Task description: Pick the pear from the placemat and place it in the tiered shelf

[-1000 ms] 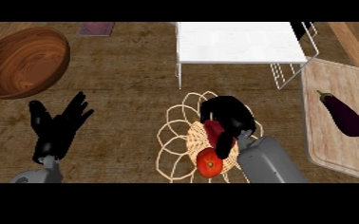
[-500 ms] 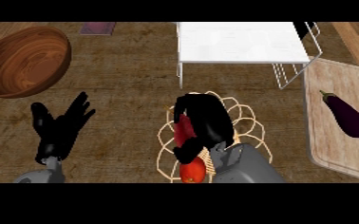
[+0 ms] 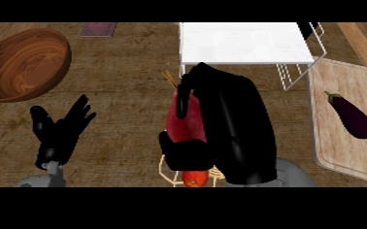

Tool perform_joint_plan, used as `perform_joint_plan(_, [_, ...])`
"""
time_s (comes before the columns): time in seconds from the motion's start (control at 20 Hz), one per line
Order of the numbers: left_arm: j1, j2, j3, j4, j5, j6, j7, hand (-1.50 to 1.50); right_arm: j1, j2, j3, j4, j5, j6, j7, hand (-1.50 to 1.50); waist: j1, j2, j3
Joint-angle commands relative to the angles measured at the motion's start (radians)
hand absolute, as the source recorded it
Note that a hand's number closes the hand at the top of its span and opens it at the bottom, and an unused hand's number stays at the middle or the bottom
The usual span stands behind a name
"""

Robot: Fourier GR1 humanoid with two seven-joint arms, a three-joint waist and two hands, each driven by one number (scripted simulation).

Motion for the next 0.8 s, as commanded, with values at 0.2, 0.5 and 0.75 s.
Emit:
perform_joint_plan(0.2, [0.004,-0.004,-0.008,0.005,-0.004,0.001,0.050,0.00,-0.274,-0.013,-0.245,-0.079,-0.045,0.214,0.201,1.50,0.001,0.005,-0.004])
perform_joint_plan(0.5, [0.008,0.011,0.006,-0.001,0.002,-0.014,0.044,0.00,-0.413,-0.084,-0.462,0.049,-0.121,0.232,0.154,1.50,0.007,0.006,-0.004])
perform_joint_plan(0.75, [-0.027,0.018,0.010,0.036,0.005,-0.032,0.039,0.00,-0.572,-0.144,-0.580,0.254,-0.134,0.200,0.089,1.50,0.012,0.010,-0.005])
